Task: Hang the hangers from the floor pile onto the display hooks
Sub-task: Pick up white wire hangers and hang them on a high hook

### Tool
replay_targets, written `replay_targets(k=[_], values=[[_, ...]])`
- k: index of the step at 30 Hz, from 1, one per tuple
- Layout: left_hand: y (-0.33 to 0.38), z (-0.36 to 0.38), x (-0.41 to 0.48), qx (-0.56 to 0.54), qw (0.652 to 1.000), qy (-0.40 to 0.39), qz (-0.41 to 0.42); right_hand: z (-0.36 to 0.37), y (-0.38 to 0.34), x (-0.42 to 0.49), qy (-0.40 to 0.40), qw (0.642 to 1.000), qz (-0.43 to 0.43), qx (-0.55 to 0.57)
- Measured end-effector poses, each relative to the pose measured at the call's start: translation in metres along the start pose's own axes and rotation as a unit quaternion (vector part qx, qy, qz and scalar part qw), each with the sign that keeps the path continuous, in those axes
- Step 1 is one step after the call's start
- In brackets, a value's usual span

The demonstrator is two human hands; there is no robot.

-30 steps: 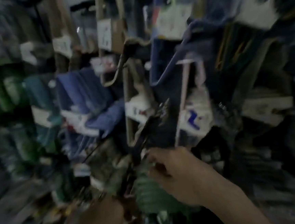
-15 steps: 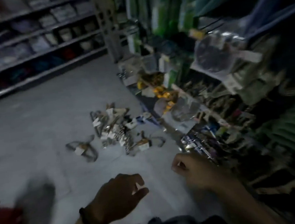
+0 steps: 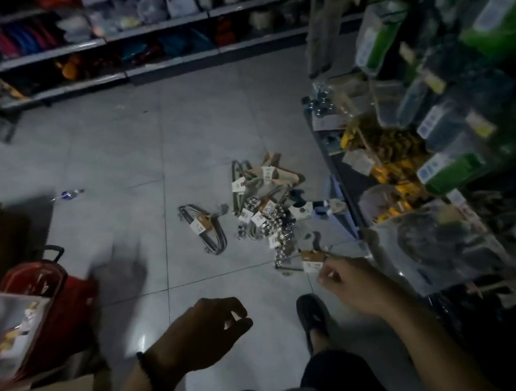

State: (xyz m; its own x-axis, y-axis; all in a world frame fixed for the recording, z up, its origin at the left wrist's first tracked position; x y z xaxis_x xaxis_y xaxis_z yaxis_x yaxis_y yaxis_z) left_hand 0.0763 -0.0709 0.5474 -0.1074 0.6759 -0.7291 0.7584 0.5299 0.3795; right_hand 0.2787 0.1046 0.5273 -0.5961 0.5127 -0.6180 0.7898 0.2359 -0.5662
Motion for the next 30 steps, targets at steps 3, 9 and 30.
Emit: replay_targets(k=[3, 9, 30], values=[[-0.009, -0.05, 0.044, -0.024, 0.999, 0.028, -0.027, -0.037, -0.015, 0.077, -0.032, 0.999, -0.006, -0.033], [-0.068, -0.135, 0.104, -0.096, 0.993, 0.04, -0.058, -0.059, -0.099, 0.217, -0.105, 0.992, -0.037, -0.063], [-0.566, -0.151, 0.633, -0.26, 0.945, -0.062, -0.188, 0.191, -0.106, 0.85, -0.118, 0.966, 0.189, 0.134]])
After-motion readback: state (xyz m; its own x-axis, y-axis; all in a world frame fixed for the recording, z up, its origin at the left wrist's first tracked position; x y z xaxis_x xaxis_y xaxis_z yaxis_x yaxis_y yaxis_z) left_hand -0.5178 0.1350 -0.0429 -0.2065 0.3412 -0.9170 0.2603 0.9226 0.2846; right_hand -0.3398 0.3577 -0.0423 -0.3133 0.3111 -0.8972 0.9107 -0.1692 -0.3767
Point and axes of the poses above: each hand's wrist, its own x-axis towards the middle knuckle, its own z-axis out of the palm, y = z × x, the point moved 10 cm from there along x, towards the middle knuckle, and after that the axes turned 7 degrees about -y, right-handed, at the moved point
